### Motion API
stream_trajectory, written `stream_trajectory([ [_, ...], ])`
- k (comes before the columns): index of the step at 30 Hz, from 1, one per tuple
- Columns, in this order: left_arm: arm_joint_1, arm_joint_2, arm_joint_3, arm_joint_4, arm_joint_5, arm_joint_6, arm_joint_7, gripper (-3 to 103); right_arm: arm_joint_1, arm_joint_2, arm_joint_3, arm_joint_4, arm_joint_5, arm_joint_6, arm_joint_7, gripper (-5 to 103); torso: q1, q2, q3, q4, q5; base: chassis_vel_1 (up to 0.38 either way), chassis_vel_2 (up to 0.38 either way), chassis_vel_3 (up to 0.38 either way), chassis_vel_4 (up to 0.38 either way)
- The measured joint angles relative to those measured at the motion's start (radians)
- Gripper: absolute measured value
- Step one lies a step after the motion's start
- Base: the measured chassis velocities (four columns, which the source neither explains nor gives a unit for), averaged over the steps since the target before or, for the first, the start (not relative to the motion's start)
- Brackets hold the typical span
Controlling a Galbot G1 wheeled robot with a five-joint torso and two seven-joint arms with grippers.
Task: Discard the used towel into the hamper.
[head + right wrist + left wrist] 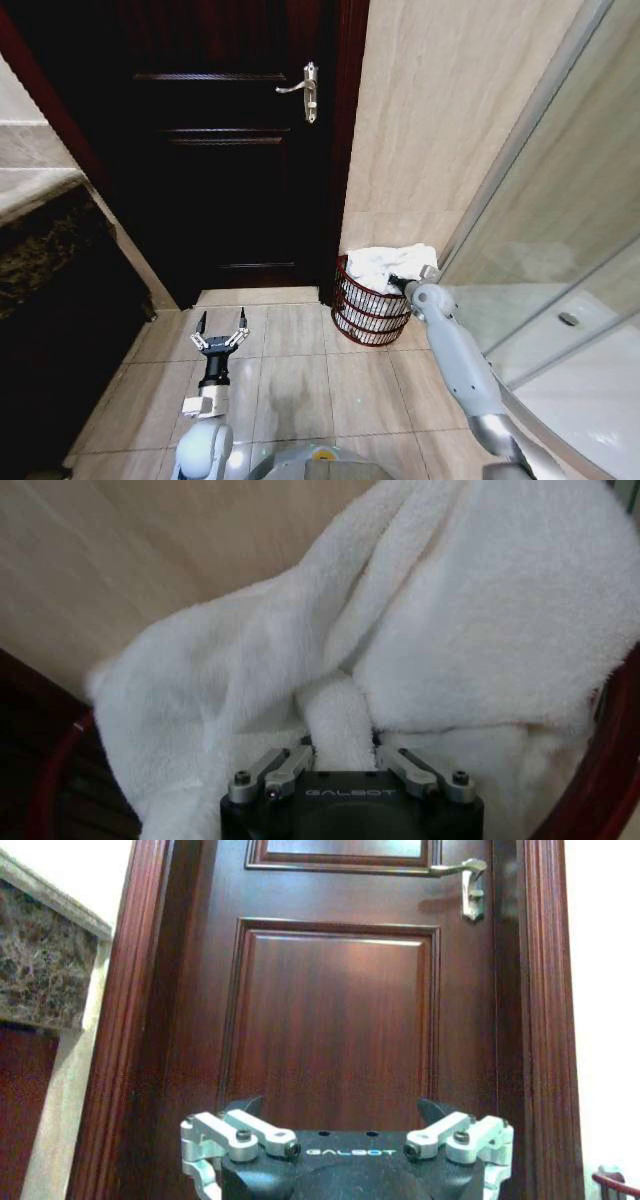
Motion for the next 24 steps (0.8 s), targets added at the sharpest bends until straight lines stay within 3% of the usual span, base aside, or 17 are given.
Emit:
stream_trajectory([
  [5, 0.000, 0.008, -0.003, 0.001, -0.011, -0.001, 0.002, 100, 0.013, 0.026, 0.005, -0.043, -0.045, 0.000, -0.026, 19, 0.000, 0.000, 0.000, 0.0003, -0.0008, 0.000, 0.000, 0.000, 0.000],
  [8, -0.001, 0.016, -0.007, 0.001, -0.020, -0.001, 0.003, 100, 0.003, 0.024, 0.014, -0.036, -0.107, 0.000, -0.096, 16, 0.000, 0.000, 0.000, 0.0001, -0.0002, 0.000, 0.000, 0.000, 0.000],
  [10, -0.003, 0.020, -0.008, 0.001, -0.023, -0.001, 0.004, 100, -0.007, 0.016, 0.016, -0.004, -0.123, -0.002, -0.102, 24, 0.000, 0.000, 0.000, -0.0002, 0.0004, 0.000, 0.000, 0.000, 0.000],
  [12, -0.003, 0.021, -0.008, 0.001, -0.024, -0.001, 0.004, 100, -0.012, 0.014, 0.015, 0.012, -0.129, 0.005, -0.097, 24, 0.000, 0.000, 0.000, 0.0000, 0.0003, 0.000, 0.000, 0.000, 0.000],
  [14, -0.004, 0.021, -0.005, 0.001, -0.024, -0.001, 0.004, 100, -0.031, 0.001, 0.008, 0.069, -0.149, 0.034, -0.080, 34, 0.000, 0.000, 0.000, 0.0001, 0.0003, 0.000, 0.000, 0.000, 0.000],
  [17, -0.004, 0.021, -0.002, 0.001, -0.024, -0.001, 0.004, 100, -0.052, -0.013, 0.007, 0.125, -0.173, 0.049, -0.074, 40, 0.000, 0.000, 0.000, 0.0002, -0.0001, 0.000, 0.000, 0.000, 0.000],
  [18, -0.004, 0.022, 0.000, 0.001, -0.025, -0.001, 0.005, 100, -0.074, -0.026, 0.007, 0.178, -0.186, 0.056, -0.064, 51, 0.000, 0.000, 0.000, 0.0001, -0.0003, 0.000, 0.000, 0.000, 0.000],
  [20, -0.005, 0.024, 0.001, 0.001, -0.025, -0.001, 0.005, 100, -0.087, -0.032, 0.006, 0.207, -0.188, 0.061, -0.052, 51, 0.000, 0.000, 0.000, 0.0001, -0.0002, 0.000, 0.000, 0.000, 0.000],
  [23, -0.012, 0.029, 0.001, 0.001, -0.027, -0.001, 0.005, 100, -0.129, -0.047, 0.003, 0.292, -0.184, 0.066, -0.019, 67, 0.000, 0.000, 0.000, -0.0001, -0.0002, 0.000, 0.000, 0.000, 0.000],
  [24, -0.012, 0.029, 0.001, 0.001, -0.027, -0.001, 0.005, 100, -0.129, -0.047, 0.003, 0.292, -0.184, 0.066, -0.019, 67, 0.000, 0.000, 0.000, -0.0001, -0.0002, 0.000, 0.000, 0.000, 0.000],
])
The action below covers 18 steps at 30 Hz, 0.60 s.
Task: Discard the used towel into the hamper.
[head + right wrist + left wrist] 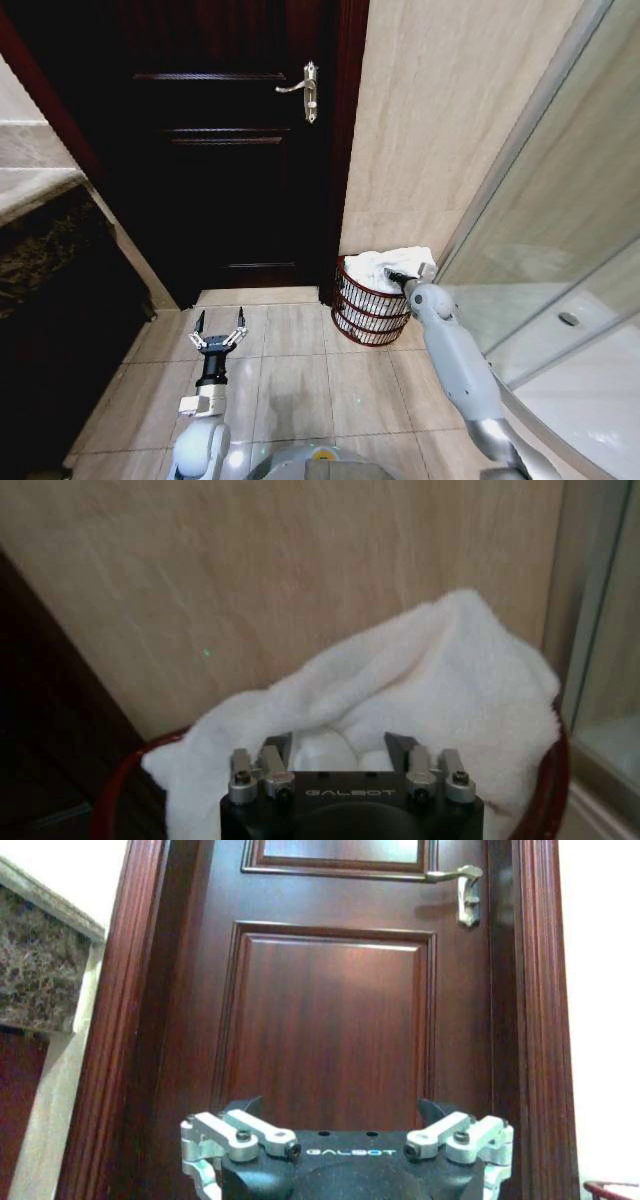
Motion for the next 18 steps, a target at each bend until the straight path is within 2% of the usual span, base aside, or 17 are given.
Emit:
stream_trajectory([
  [2, -0.002, 0.003, 0.000, -0.001, -0.006, 0.000, 0.000, 100, -0.053, -0.008, 0.000, 0.066, -0.035, 0.032, 0.001, 78, 0.000, 0.000, 0.000, 0.0004, 0.0000, 0.000, 0.000, 0.000, 0.000],
  [4, -0.002, 0.007, 0.000, -0.005, -0.016, 0.003, 0.000, 100, -0.117, -0.004, 0.014, 0.125, -0.130, 0.124, -0.051, 89, 0.000, 0.000, 0.000, 0.0003, 0.0002, 0.000, 0.000, 0.000, 0.000],
  [5, -0.002, 0.007, 0.000, -0.005, -0.016, 0.003, 0.000, 100, -0.117, -0.004, 0.014, 0.125, -0.130, 0.124, -0.051, 89, 0.000, 0.000, 0.000, 0.0003, 0.0002, 0.000, 0.000, 0.000, 0.000],
  [6, -0.003, 0.008, -0.001, -0.003, -0.017, 0.003, 0.000, 100, -0.142, 0.001, 0.024, 0.143, -0.181, 0.158, -0.090, 89, 0.000, 0.000, 0.000, 0.0005, 0.0002, 0.000, 0.000, 0.000, 0.000],
  [7, -0.007, 0.008, -0.002, 0.003, -0.017, 0.004, 0.000, 100, -0.188, 0.011, 0.044, 0.170, -0.301, 0.229, -0.163, 94, 0.000, 0.000, 0.000, 0.0003, 0.0001, 0.000, 0.000, 0.000, 0.000],
  [8, -0.008, 0.008, -0.004, 0.008, -0.016, 0.008, 0.001, 100, -0.260, 0.034, 0.079, 0.204, -0.492, 0.336, -0.245, 99, 0.000, 0.000, 0.000, 0.0002, -0.0002, 0.000, 0.000, 0.000, 0.000],
  [9, -0.004, 0.011, -0.003, 0.008, -0.016, 0.014, 0.001, 100, -0.299, 0.049, 0.097, 0.219, -0.569, 0.387, -0.274, 100, 0.000, 0.000, 0.000, 0.0001, 0.0000, 0.000, 0.000, 0.000, 0.000],
  [10, -0.004, 0.011, -0.003, 0.008, -0.016, 0.014, 0.001, 100, -0.299, 0.049, 0.097, 0.219, -0.569, 0.387, -0.274, 100, 0.000, 0.000, 0.000, 0.0001, 0.0000, 0.000, 0.000, 0.000, 0.000],
  [11, 0.001, 0.014, -0.002, 0.006, -0.016, 0.022, 0.001, 100, -0.349, 0.075, 0.120, 0.246, -0.638, 0.439, -0.304, 100, 0.000, 0.000, 0.000, 0.0003, 0.0001, 0.000, 0.000, 0.000, 0.000],
  [12, 0.002, 0.015, -0.002, 0.003, -0.016, 0.029, 0.001, 100, -0.386, 0.098, 0.135, 0.265, -0.666, 0.467, -0.317, 100, 0.000, 0.000, 0.000, 0.0002, -0.0002, 0.000, 0.000, 0.000, 0.000],
  [13, 0.005, 0.016, -0.002, -0.012, -0.009, 0.060, -0.005, 100, -0.456, 0.146, 0.158, 0.301, -0.705, 0.508, -0.327, 100, 0.000, 0.000, 0.000, 0.0003, 0.0001, 0.000, 0.000, 0.000, 0.000],
  [14, 0.005, 0.016, -0.002, -0.012, -0.009, 0.060, -0.005, 100, -0.456, 0.146, 0.158, 0.301, -0.705, 0.508, -0.327, 100, 0.000, 0.000, 0.000, 0.0003, 0.0001, 0.000, 0.000, 0.000, 0.000],
  [16, 0.004, 0.020, -0.001, -0.032, -0.007, 0.094, -0.011, 100, -0.534, 0.204, 0.191, 0.337, -0.727, 0.559, -0.348, 100, 0.000, 0.000, 0.000, 0.0002, 0.0000, 0.000, 0.000, 0.000, 0.000],
  [18, 0.001, 0.021, -0.002, -0.038, -0.007, 0.106, -0.012, 100, -0.563, 0.220, 0.203, 0.350, -0.730, 0.580, -0.355, 100, 0.000, 0.000, 0.000, 0.0002, 0.0000, 0.000, 0.000, 0.000, 0.000],
])
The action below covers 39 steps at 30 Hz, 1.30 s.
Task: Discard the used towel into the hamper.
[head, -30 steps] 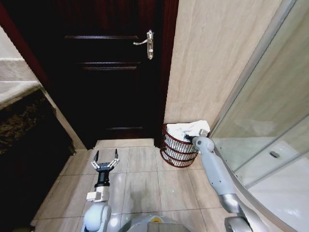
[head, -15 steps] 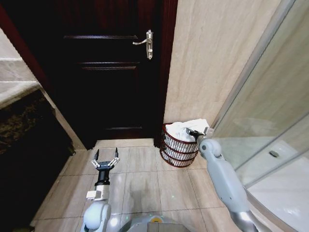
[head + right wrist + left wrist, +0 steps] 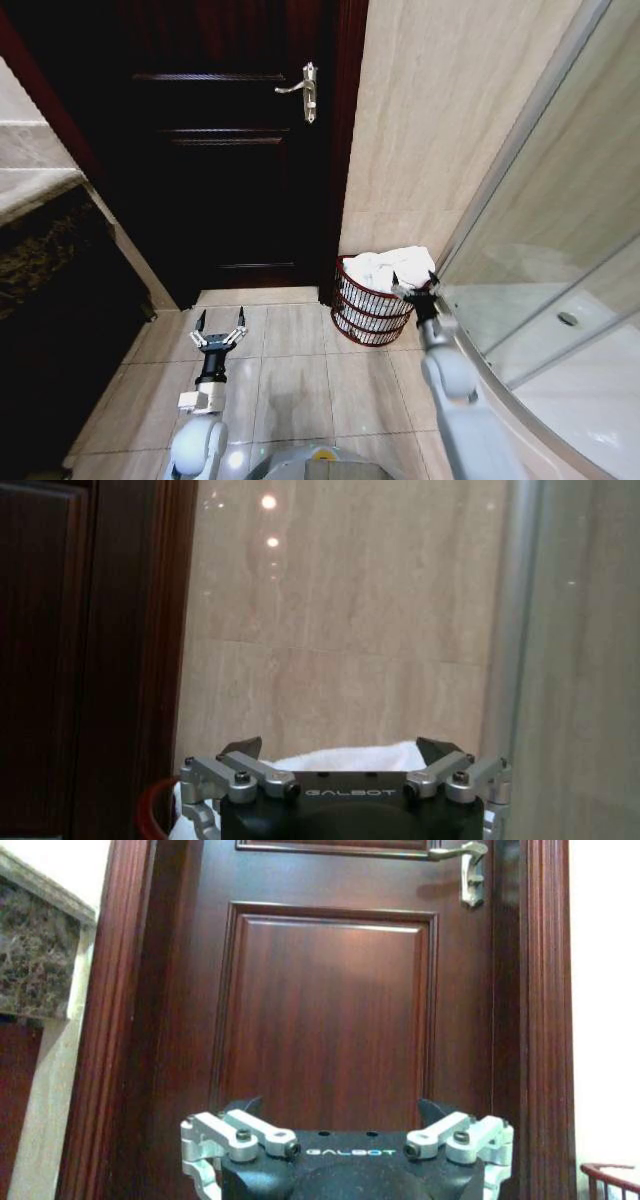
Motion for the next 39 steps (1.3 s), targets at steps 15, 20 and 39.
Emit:
stream_trajectory([
  [15, 0.022, 0.014, 0.005, -0.005, -0.004, 0.007, 0.005, 100, -0.235, 0.024, 0.044, 0.075, 0.031, 0.162, -0.005, 100, 0.000, 0.000, 0.000, 0.0001, 0.0001, 0.000, 0.000, 0.000, 0.000],
  [20, 0.022, 0.010, 0.007, -0.004, 0.006, 0.008, 0.007, 100, -0.230, 0.022, 0.047, 0.083, 0.032, 0.151, -0.007, 100, 0.000, 0.000, 0.000, 0.0002, 0.0000, 0.000, 0.000, 0.000, 0.000],
  [39, 0.029, 0.000, 0.003, -0.019, 0.010, 0.000, -0.003, 100, -0.070, 0.027, 0.027, 0.106, 0.083, -0.160, 0.023, 100, 0.001, 0.000, 0.000, -0.0002, 0.0001, -0.105, 0.105, 0.092, -0.110],
])
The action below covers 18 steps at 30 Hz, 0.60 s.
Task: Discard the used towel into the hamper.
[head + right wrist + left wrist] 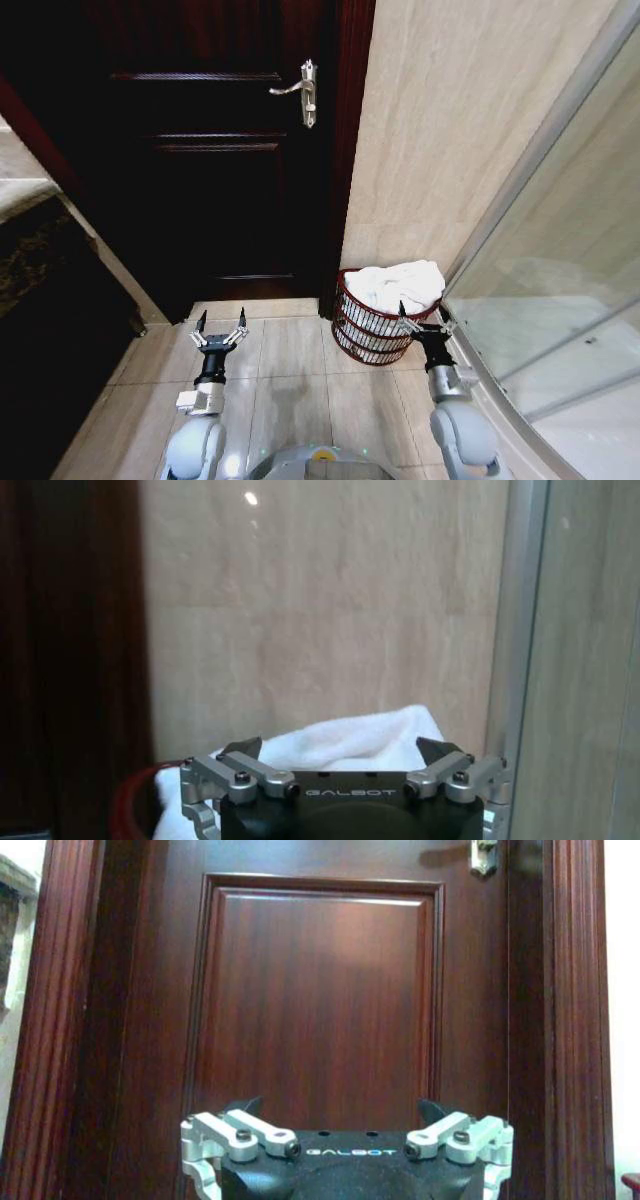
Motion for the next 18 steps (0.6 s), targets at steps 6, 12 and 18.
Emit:
stream_trajectory([
  [6, 0.000, -0.016, -0.002, -0.002, 0.002, -0.008, 0.000, 100, 0.272, -0.133, -0.020, -0.104, 0.155, -0.155, 0.059, 100, 0.000, 0.000, 0.000, 0.0006, -0.0001, 0.000, 0.000, 0.000, 0.000],
  [12, 0.006, -0.030, -0.005, -0.007, 0.020, -0.007, 0.001, 100, 0.393, -0.203, -0.067, -0.208, 0.217, -0.195, 0.083, 100, 0.000, 0.000, 0.000, 0.0005, 0.0001, 0.000, 0.000, 0.000, 0.000],
  [18, 0.004, -0.034, -0.013, -0.010, 0.024, -0.006, 0.001, 100, 0.473, -0.244, -0.120, -0.312, 0.346, -0.306, 0.165, 100, 0.000, 0.000, 0.000, 0.0003, -0.0001, 0.000, 0.000, 0.000, 0.000],
])
